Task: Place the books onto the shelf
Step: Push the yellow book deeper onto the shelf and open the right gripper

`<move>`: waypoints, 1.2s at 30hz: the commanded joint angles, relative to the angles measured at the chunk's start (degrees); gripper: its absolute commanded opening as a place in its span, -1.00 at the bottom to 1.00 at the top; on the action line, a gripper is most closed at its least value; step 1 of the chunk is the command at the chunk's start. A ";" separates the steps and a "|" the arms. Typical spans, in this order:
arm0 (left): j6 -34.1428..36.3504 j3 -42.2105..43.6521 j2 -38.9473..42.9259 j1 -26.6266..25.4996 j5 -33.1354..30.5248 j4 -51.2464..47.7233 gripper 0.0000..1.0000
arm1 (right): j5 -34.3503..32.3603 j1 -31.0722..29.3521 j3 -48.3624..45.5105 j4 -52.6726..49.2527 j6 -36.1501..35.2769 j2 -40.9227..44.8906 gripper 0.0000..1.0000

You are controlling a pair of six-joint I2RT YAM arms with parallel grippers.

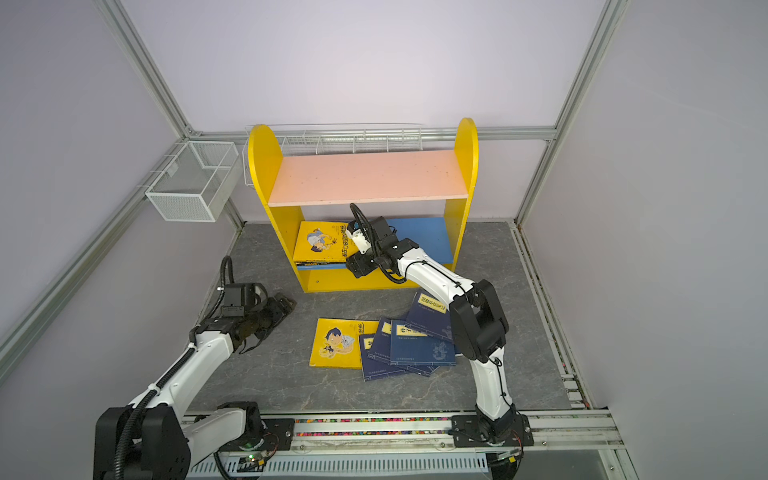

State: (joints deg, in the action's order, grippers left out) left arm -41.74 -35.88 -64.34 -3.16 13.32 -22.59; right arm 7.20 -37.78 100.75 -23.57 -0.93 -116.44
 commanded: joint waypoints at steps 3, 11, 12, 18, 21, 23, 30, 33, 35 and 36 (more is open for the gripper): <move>0.34 -1.83 -0.30 0.17 -0.16 -1.02 0.74 | -0.17 0.16 2.47 -0.42 -1.09 -1.99 0.60; 0.34 -2.09 -0.97 0.17 -0.06 -0.99 0.74 | 0.49 0.20 4.09 -0.42 -0.74 -3.25 0.55; 0.42 -2.09 -0.93 0.14 -0.09 -0.97 0.74 | 0.52 0.24 4.19 -0.33 -0.75 -3.34 0.54; 0.36 -2.00 -0.97 0.16 -0.17 -1.05 0.74 | 1.31 0.48 4.72 -0.25 -0.24 -3.79 0.43; 0.22 -1.96 -0.91 0.17 -0.14 -0.95 0.74 | 1.92 0.51 4.57 -0.16 -0.15 -3.71 0.41; 0.14 -1.92 -0.96 0.17 -0.14 -0.88 0.74 | 2.33 0.51 4.37 0.10 -0.09 -3.57 0.36; 0.10 -1.98 -1.11 0.17 0.01 -0.70 0.75 | 4.04 0.17 4.47 0.52 0.31 -3.40 0.33; 0.14 -1.92 -1.05 0.17 0.03 -0.80 0.75 | 4.30 -0.20 4.37 0.71 0.62 -3.52 0.39; 0.08 -1.91 -0.97 0.17 -0.02 -0.84 0.75 | 4.48 -0.49 4.44 0.85 0.87 -3.53 0.43; 0.08 -1.91 -0.91 0.17 0.11 -0.86 0.75 | 4.56 -0.50 4.47 1.04 0.99 -3.52 0.44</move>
State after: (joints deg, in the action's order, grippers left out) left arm -41.74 -35.90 -64.95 -3.16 13.32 -22.61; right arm 7.75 -37.23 104.05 -25.45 0.03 -118.45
